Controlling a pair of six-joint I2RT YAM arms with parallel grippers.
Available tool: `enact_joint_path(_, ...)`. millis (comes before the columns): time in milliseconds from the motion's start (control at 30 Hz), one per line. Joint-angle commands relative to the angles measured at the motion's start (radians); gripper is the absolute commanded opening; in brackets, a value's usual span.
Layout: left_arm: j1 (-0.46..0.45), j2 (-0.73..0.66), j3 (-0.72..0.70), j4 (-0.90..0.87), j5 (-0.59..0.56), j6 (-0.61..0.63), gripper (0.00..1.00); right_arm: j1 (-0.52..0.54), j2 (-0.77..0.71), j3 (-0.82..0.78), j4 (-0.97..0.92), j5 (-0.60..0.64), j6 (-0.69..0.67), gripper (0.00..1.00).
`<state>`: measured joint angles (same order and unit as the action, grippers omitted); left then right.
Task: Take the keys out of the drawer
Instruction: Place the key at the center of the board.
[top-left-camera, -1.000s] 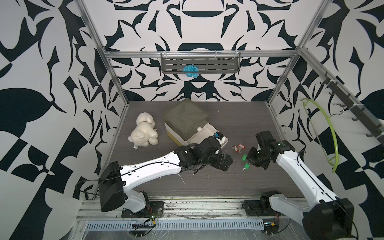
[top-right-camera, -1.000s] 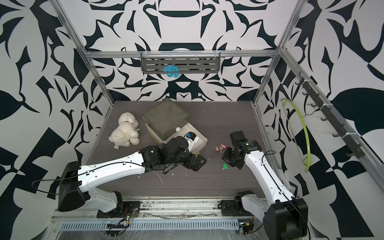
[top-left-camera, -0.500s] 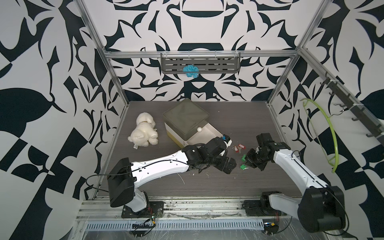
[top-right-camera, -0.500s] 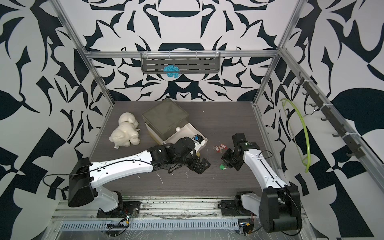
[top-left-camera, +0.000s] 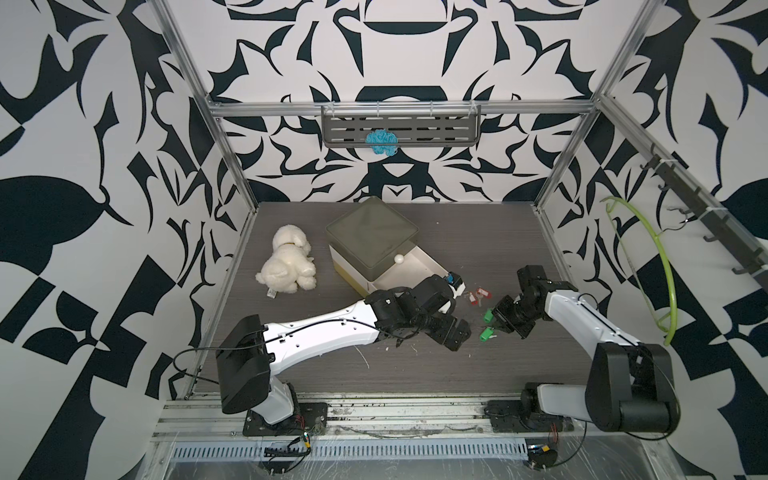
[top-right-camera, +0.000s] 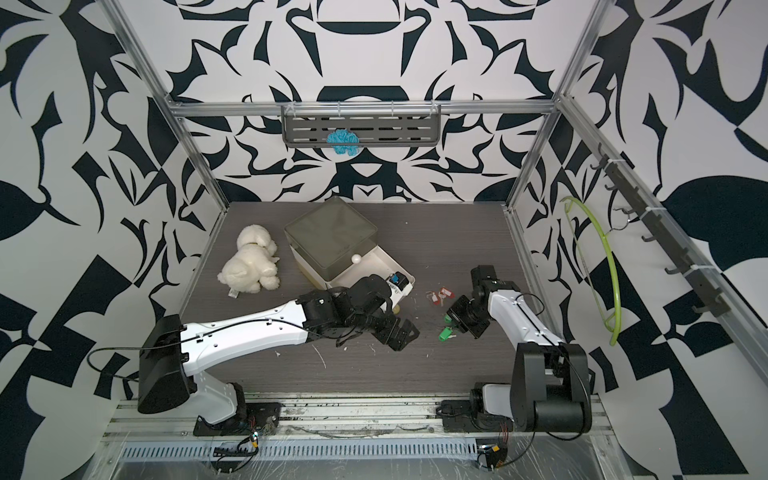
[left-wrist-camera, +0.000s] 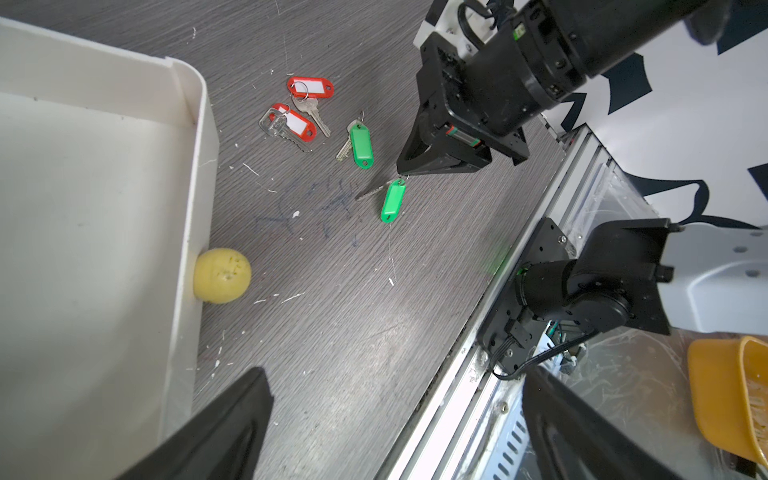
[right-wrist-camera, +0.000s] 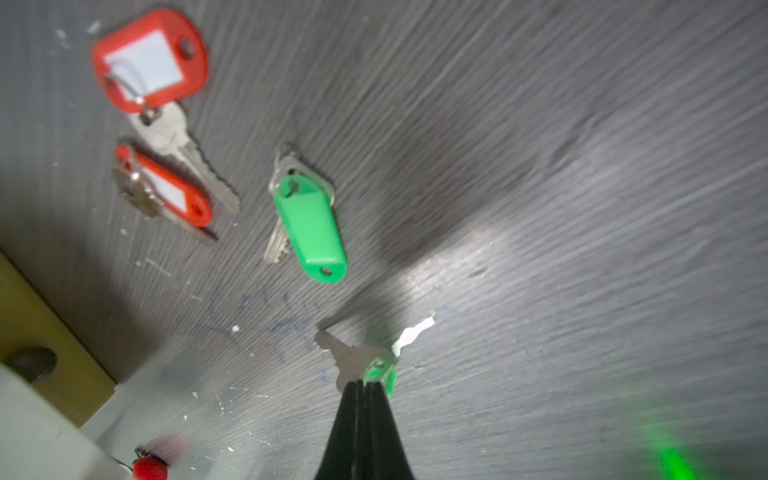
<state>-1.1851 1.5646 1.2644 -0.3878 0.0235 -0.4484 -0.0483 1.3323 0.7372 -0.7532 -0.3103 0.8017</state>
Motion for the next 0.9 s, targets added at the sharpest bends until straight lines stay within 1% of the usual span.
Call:
enact_joint_path(0, -0.003, 0.016, 0.037, -0.029, 0.006, 0.041, 0.99, -0.024, 0.030, 0.041, 0.010, 0.020, -0.033, 0.00)
enact_joint_path(300, -0.004, 0.011, 0.043, -0.051, -0.002, 0.062, 0.99, -0.069, 0.103, 0.085, 0.018, 0.037, -0.077, 0.00)
enact_joint_path(867, -0.004, 0.010, 0.031, -0.043, -0.013, 0.065, 0.99, -0.089, 0.218, 0.157, 0.031, 0.043, -0.132, 0.00)
